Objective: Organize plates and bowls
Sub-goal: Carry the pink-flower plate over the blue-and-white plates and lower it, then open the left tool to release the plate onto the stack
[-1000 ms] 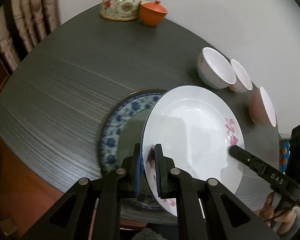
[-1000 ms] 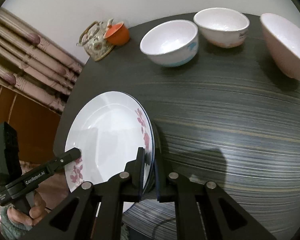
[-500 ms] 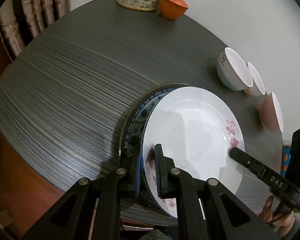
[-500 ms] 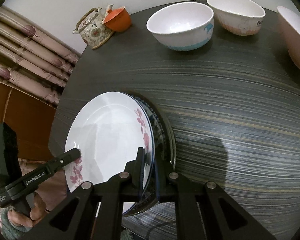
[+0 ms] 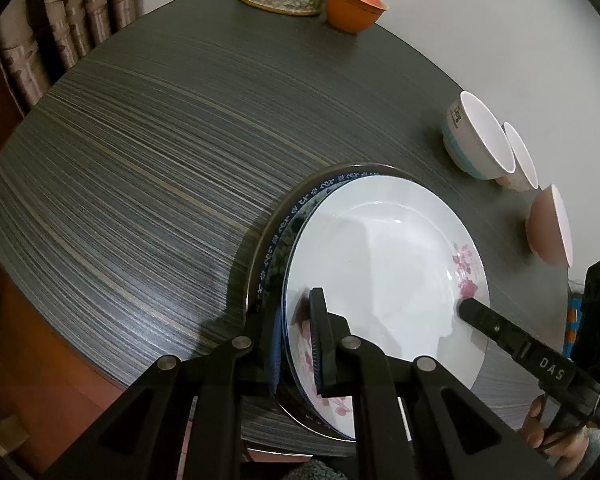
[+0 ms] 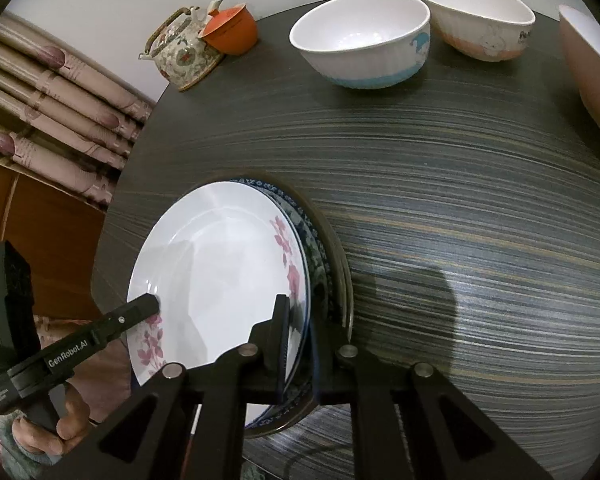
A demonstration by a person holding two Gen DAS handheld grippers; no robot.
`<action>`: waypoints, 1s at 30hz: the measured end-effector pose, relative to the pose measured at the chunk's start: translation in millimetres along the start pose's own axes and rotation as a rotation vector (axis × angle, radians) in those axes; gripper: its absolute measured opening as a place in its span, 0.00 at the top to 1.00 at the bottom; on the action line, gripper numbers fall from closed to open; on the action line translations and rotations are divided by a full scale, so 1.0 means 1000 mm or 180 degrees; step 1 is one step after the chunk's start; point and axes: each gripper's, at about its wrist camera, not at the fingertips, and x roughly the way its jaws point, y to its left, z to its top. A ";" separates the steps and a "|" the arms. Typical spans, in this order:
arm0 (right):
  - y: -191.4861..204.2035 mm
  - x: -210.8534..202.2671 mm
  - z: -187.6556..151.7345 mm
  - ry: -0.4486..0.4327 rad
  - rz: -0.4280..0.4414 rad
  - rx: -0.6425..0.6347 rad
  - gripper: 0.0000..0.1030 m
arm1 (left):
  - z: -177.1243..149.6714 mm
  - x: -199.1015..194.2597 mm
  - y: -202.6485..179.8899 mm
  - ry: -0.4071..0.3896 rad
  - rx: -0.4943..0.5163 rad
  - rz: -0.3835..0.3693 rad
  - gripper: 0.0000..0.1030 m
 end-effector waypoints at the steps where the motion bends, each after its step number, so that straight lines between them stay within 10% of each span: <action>1: 0.001 0.000 0.000 0.0002 -0.0021 -0.0016 0.88 | 0.001 0.000 0.000 0.0001 -0.0003 0.0002 0.91; 30: 0.017 -0.004 0.010 0.0047 -0.0073 -0.0036 0.68 | 0.007 0.006 -0.014 0.0076 0.0077 0.0027 0.64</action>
